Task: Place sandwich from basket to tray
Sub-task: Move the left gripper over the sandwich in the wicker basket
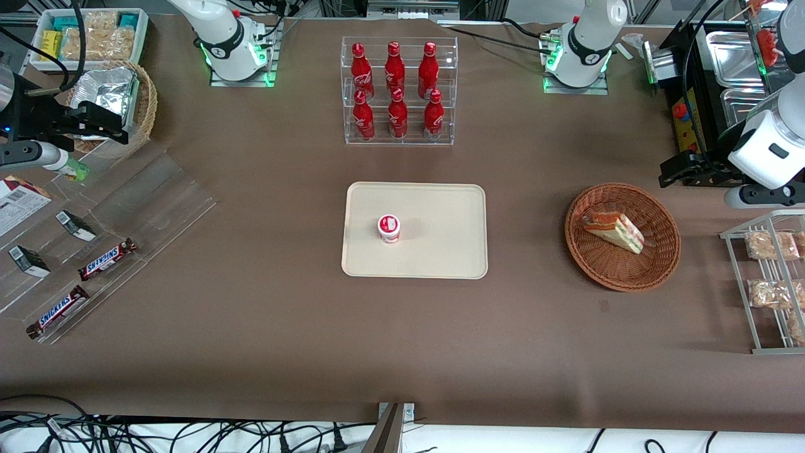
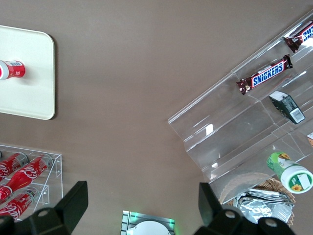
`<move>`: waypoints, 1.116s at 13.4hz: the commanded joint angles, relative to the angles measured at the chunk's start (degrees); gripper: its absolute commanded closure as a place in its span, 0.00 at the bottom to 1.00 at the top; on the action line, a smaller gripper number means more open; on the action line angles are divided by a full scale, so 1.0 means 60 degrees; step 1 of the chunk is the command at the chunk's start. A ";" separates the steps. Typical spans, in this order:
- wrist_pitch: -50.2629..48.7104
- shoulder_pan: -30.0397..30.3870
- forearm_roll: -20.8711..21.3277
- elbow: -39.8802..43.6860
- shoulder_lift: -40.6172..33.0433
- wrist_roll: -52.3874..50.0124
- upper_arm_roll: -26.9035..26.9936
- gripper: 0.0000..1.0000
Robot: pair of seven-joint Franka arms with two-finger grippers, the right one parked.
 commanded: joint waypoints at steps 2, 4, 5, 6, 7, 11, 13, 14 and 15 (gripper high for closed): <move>-0.0444 0.0054 -0.0137 0.0300 0.0126 0.0286 0.0053 0.00; -0.0459 0.0098 -0.0167 0.0329 0.0126 0.0140 0.0126 0.00; -0.0459 0.0142 -0.0138 0.0286 0.0126 0.0023 0.0141 0.00; -0.0459 0.0171 -0.0108 0.0213 0.0170 -0.0311 0.0155 0.00; -0.0445 0.0331 -0.0094 0.0140 0.0228 -0.0706 0.0155 0.00; 0.0416 0.0522 0.0111 -0.0854 0.0258 -0.2521 0.0141 0.00; 0.1600 0.0523 0.0199 -0.1848 0.0244 -0.3925 0.0126 0.00; 0.2099 0.0523 0.0504 -0.2245 0.0258 -0.4774 0.0054 0.00; 0.2597 0.0523 0.0783 -0.2611 0.0273 -0.5696 0.0024 0.00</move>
